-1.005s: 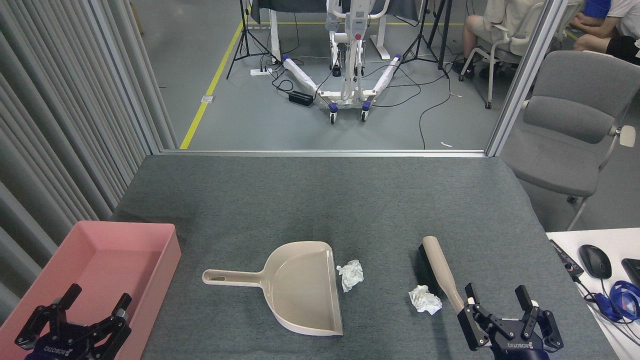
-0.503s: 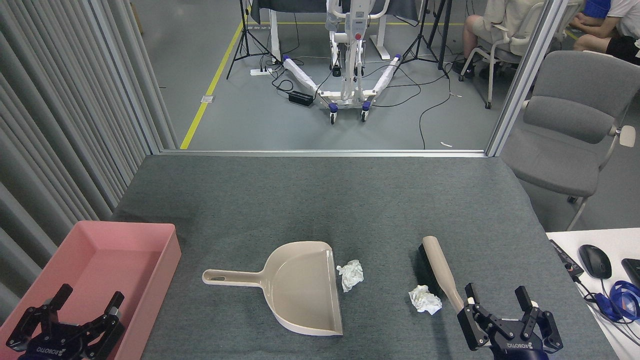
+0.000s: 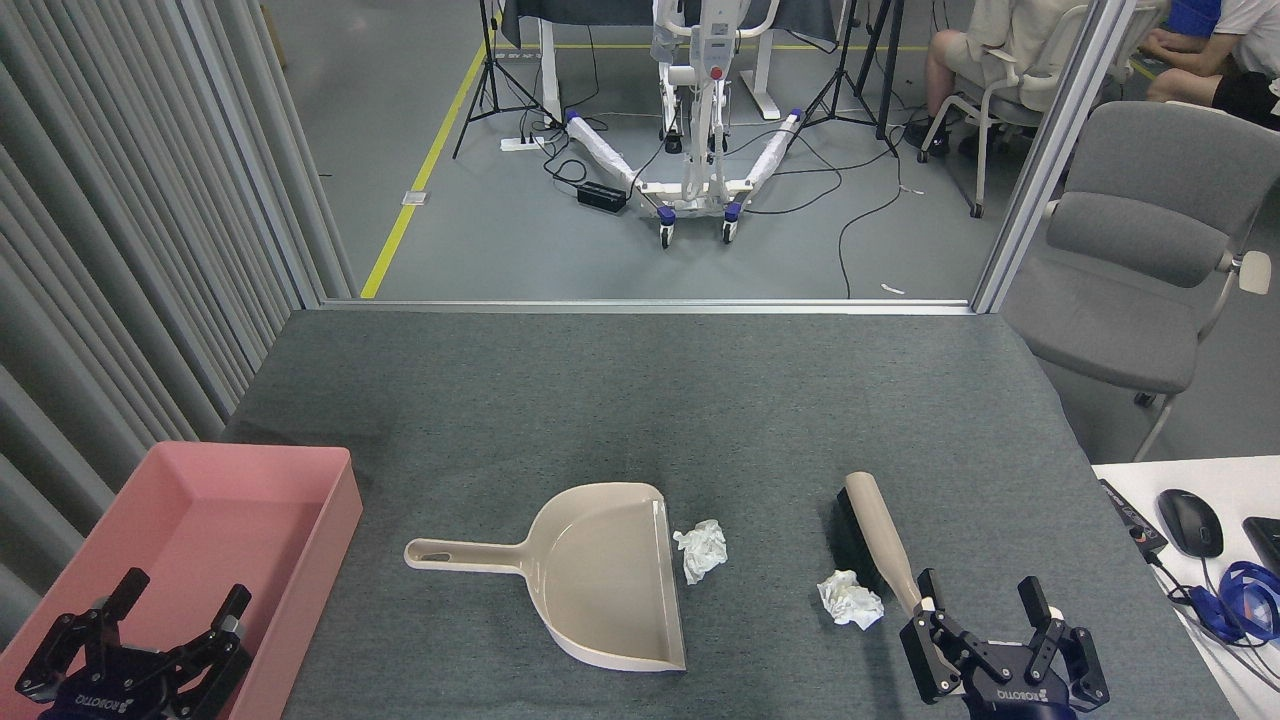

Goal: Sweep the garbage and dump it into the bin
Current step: 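Move the right gripper to the wooden brush handle and grasp it, then reach the left gripper to the dustpan handle and grasp it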

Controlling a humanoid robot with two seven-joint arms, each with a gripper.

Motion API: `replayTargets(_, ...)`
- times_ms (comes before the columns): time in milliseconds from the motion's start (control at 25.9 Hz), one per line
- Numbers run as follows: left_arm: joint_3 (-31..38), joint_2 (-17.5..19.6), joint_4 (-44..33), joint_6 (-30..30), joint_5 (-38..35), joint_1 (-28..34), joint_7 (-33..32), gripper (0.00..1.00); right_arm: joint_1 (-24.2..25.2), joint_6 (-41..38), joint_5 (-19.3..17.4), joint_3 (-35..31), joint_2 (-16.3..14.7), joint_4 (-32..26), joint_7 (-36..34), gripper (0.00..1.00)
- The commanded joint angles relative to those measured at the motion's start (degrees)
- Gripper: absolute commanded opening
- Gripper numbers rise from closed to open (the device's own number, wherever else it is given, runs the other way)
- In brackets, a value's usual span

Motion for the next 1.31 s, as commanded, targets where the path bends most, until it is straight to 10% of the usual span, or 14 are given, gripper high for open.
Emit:
replayTargets(0, 0.0, -0.08, 0.0, 0.04, 0.0, 0.0, -0.09, 1.0, 0.18, 0.28, 1.19, 0.69, 0.17, 0.16, -0.01, 0.98)
replayTargets(851, 1.41, -1.83, -0.62, 0.4, 1.32, -1.23, -0.7, 1.0, 0.27, 0.46, 4.53, 2.63, 0.61, 0.69, 1.39, 0.98)
replayTargets(1276, -5.44, -3.94, -2.37, -0.22, 23.64, -5.89, -2.9, 1.0, 1.32, 0.37, 4.36, 2.63, 0.0, 3.15, 1.04, 0.98)
